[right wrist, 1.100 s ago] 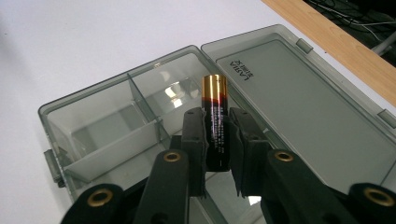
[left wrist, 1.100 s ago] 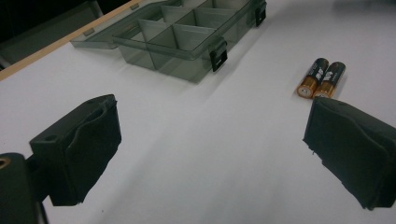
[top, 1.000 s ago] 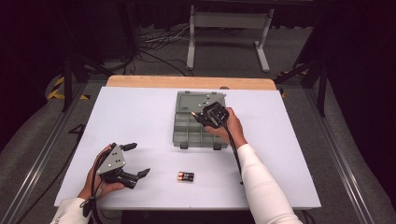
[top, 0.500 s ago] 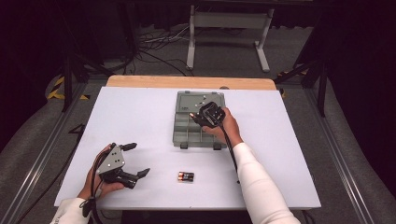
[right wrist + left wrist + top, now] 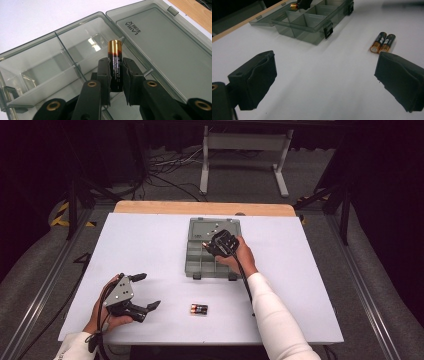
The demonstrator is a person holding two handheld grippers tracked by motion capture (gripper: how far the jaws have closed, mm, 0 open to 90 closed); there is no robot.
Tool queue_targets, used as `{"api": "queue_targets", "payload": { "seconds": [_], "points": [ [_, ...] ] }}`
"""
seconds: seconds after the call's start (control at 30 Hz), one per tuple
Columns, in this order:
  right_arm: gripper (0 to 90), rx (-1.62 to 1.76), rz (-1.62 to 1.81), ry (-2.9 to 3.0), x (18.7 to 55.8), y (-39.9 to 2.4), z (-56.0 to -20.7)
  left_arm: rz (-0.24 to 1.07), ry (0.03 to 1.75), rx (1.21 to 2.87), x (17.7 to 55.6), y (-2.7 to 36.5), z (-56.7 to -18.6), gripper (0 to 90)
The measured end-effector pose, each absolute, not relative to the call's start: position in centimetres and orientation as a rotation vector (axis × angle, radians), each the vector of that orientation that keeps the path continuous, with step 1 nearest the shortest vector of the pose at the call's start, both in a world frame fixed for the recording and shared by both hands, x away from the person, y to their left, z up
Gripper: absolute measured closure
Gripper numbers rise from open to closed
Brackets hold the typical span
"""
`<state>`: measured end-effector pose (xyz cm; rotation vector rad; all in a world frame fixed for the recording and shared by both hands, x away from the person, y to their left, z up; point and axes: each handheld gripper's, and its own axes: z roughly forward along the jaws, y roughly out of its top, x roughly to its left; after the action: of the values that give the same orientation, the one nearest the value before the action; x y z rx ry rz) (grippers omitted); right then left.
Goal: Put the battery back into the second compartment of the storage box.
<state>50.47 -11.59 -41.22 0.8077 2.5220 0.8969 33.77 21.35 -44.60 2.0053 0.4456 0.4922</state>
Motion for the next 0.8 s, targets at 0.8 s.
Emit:
{"api": "queue_targets", "payload": {
  "seconds": [0.8],
  "points": [
    [77.3,0.818,0.894,2.528,50.43,-11.57,-41.46,0.491,0.445,2.009,33.78,21.36,-44.60,4.0]
  ]
}}
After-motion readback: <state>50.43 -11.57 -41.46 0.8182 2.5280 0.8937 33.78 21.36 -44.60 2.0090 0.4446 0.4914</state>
